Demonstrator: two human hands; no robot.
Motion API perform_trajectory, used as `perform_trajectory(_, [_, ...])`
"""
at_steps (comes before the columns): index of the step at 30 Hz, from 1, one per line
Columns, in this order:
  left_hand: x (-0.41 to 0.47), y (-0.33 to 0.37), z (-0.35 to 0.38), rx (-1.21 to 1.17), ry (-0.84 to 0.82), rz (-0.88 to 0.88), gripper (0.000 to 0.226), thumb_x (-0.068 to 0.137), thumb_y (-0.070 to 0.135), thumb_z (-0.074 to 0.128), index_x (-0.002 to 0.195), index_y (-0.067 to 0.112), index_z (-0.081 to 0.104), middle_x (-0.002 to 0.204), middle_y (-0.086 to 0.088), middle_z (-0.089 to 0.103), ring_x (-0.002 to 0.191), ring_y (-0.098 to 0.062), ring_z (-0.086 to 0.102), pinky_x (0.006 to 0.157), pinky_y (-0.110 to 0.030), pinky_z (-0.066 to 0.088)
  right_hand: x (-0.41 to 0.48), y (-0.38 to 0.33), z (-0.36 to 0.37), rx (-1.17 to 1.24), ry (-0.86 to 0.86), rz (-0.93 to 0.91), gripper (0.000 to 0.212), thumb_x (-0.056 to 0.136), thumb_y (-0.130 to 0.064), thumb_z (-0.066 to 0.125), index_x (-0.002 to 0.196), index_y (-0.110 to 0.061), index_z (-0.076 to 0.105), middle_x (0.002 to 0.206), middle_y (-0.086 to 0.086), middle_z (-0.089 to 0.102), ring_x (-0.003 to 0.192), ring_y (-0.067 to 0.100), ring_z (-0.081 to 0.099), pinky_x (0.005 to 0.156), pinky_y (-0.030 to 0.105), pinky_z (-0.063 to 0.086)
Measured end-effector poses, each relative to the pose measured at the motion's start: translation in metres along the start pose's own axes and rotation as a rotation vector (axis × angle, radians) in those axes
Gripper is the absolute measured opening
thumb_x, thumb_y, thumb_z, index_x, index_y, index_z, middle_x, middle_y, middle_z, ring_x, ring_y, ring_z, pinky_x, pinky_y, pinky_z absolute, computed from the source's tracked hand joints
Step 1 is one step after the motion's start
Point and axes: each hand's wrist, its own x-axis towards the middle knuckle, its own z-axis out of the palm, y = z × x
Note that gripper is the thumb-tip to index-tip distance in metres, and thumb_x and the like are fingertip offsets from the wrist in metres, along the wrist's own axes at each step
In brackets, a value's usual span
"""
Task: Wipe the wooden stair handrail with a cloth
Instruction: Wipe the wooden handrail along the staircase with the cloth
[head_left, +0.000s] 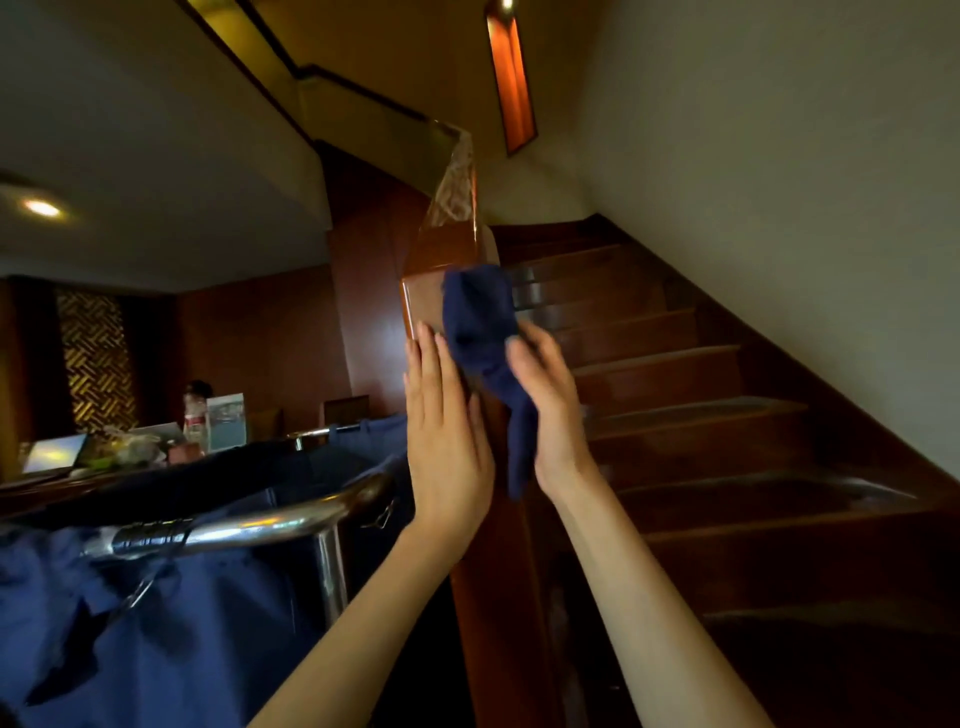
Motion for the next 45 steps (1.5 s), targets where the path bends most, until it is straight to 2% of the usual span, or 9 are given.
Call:
perform_trajectory(4, [-0.012,-0.007,0.001,-0.145,-0.03,-0.021,0.067,0.091,0.005,0.063,0.141,-0.019,0.026,0.153,-0.022,0.025,0.148,-0.026,0.021,0.121,-0.037,0.019,0.007,0.016,0.014,-0.151,0.14,-0.146,0.037,0.075,-0.055,0.066,0.098,-0.029,0.054,0.106,-0.007,0.056,0.104,0.008,0.06,0.089,0.019,0.045])
perform_trajectory(6, [-0.006,-0.006,0.001,-0.192,0.064,0.032,0.059,0.092,-0.012,0.042,0.146,-0.013,0.019,0.155,-0.007,0.015,0.146,0.003,0.01,0.118,-0.017,0.013,0.032,0.012,0.022,-0.192,0.156,-0.196,0.039,0.08,-0.042,0.073,0.109,-0.029,0.05,0.116,-0.006,0.052,0.112,0.008,0.055,0.098,0.023,0.044])
perform_trajectory(9, [-0.003,-0.003,0.0,-0.224,0.12,0.064,0.066,0.088,-0.022,0.034,0.149,-0.002,0.019,0.16,-0.012,0.014,0.15,-0.012,0.01,0.121,-0.027,0.013,0.055,0.006,0.02,-0.151,0.082,-0.171,0.053,0.09,-0.025,0.068,0.136,-0.018,0.044,0.143,0.005,0.043,0.135,0.017,0.042,0.114,0.04,0.036])
perform_trajectory(13, [-0.006,-0.009,-0.004,-0.383,0.14,0.056,0.055,0.094,-0.013,0.044,0.145,-0.004,0.026,0.155,-0.014,0.026,0.145,-0.018,0.025,0.118,-0.022,0.022,-0.016,0.047,-0.001,-0.269,-0.053,-0.223,0.067,0.089,-0.028,0.066,0.145,-0.031,0.03,0.141,-0.046,0.028,0.132,-0.02,0.028,0.105,0.005,0.029])
perform_trajectory(20, [-0.016,-0.021,-0.003,-0.369,0.072,0.077,0.048,0.097,-0.001,0.036,0.144,-0.006,0.029,0.155,-0.016,0.025,0.148,-0.019,0.02,0.121,-0.033,0.018,0.005,0.026,0.015,-0.456,0.028,-0.157,0.078,0.09,-0.043,0.063,0.154,-0.023,0.024,0.157,-0.003,0.032,0.14,0.005,0.032,0.107,0.013,0.025])
perform_trajectory(24, [-0.089,-0.041,0.002,-0.276,0.004,0.054,0.046,0.106,0.018,0.03,0.147,-0.002,0.03,0.159,-0.008,0.024,0.147,-0.036,0.017,0.121,-0.036,0.018,-0.019,0.042,0.012,-0.479,0.161,-0.162,0.071,0.09,-0.047,0.063,0.151,-0.025,0.034,0.15,-0.004,0.045,0.132,0.008,0.043,0.096,0.013,0.032])
perform_trajectory(31, [-0.269,-0.051,-0.004,-0.187,-0.231,-0.121,0.05,0.106,0.037,0.03,0.155,0.036,0.016,0.162,0.016,0.01,0.149,-0.013,0.008,0.119,-0.022,0.012,-0.226,0.142,-0.042,-0.58,0.31,0.07,0.056,0.092,-0.054,0.055,0.141,-0.03,0.045,0.133,-0.005,0.061,0.12,0.005,0.059,0.098,0.025,0.048])
perform_trajectory(37, [-0.4,-0.051,-0.03,-0.111,-0.571,-0.273,0.084,0.08,-0.015,0.052,0.154,0.011,0.021,0.163,0.01,0.009,0.15,-0.017,0.009,0.118,-0.02,0.015,-0.352,0.198,-0.079,-0.589,0.429,0.343,0.065,0.088,-0.065,0.056,0.14,-0.027,0.046,0.133,0.004,0.061,0.123,0.016,0.059,0.101,0.05,0.048])
perform_trajectory(45, [-0.481,-0.024,-0.053,-0.169,-0.685,-0.744,0.08,0.078,-0.013,0.05,0.148,0.021,0.031,0.153,0.015,0.029,0.145,-0.006,0.027,0.118,-0.026,0.026,-0.443,0.223,-0.094,-0.708,0.396,0.646,0.059,0.088,-0.052,0.057,0.142,-0.036,0.04,0.14,0.001,0.055,0.126,0.015,0.055,0.102,0.026,0.044])
